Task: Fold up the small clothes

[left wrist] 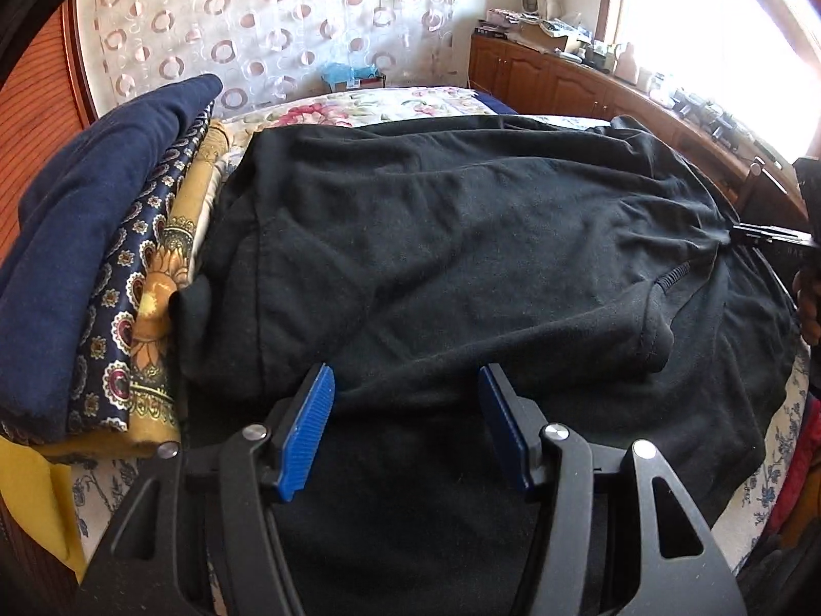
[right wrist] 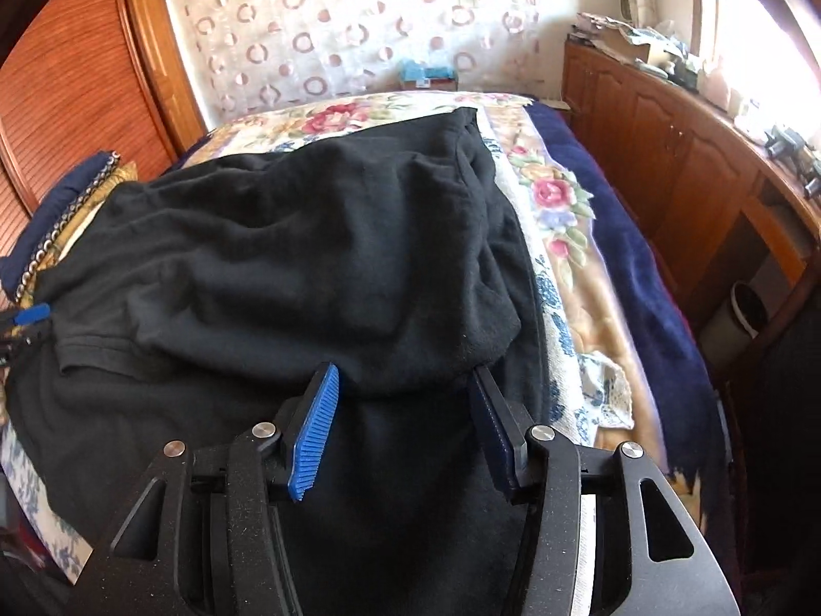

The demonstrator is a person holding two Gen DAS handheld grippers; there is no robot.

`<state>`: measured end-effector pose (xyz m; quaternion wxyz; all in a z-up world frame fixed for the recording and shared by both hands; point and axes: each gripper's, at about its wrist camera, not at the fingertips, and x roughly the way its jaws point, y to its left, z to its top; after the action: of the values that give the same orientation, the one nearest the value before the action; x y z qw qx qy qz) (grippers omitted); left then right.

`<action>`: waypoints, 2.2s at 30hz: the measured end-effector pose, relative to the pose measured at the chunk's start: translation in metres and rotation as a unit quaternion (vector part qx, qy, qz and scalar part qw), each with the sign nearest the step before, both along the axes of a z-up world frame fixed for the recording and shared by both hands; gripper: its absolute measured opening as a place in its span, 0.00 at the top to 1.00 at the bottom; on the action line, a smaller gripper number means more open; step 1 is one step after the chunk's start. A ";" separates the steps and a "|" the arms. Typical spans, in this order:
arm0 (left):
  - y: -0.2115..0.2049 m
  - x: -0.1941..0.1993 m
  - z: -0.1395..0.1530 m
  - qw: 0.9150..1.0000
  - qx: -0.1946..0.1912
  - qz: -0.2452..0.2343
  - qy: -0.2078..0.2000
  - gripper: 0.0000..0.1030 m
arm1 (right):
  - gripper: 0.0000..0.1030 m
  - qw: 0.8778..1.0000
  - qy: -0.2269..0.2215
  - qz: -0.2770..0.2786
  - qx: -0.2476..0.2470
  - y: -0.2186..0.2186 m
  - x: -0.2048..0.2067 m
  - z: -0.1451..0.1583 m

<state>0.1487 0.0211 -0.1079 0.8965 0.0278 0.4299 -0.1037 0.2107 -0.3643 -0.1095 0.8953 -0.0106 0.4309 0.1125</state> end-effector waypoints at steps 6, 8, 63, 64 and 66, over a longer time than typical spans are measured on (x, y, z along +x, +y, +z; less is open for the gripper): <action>-0.001 -0.001 -0.002 1.000 0.000 0.000 -0.006 0.42 | 0.49 1.000 0.001 0.000 0.009 0.007 0.009 -0.001; -0.002 0.000 -0.002 1.000 0.003 0.000 -0.006 0.40 | 0.49 1.000 0.000 -0.001 0.020 0.007 0.014 -0.001; 0.041 -0.011 0.032 0.992 -0.062 0.084 -0.068 1.00 | 0.86 0.999 -0.027 -0.018 -0.012 0.027 0.012 -0.004; 0.041 -0.014 0.037 0.992 -0.064 0.082 -0.074 1.00 | 0.93 1.000 -0.027 -0.010 -0.007 0.027 0.012 -0.003; 0.041 -0.021 0.047 0.990 -0.062 0.090 -0.091 1.00 | 0.98 0.999 -0.032 -0.007 0.004 0.025 0.011 -0.001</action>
<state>0.1279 0.0622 -0.0605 0.9376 -0.0571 0.3400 -0.0458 0.2213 -0.3398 -0.1104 0.9094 -0.0077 0.4019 0.1071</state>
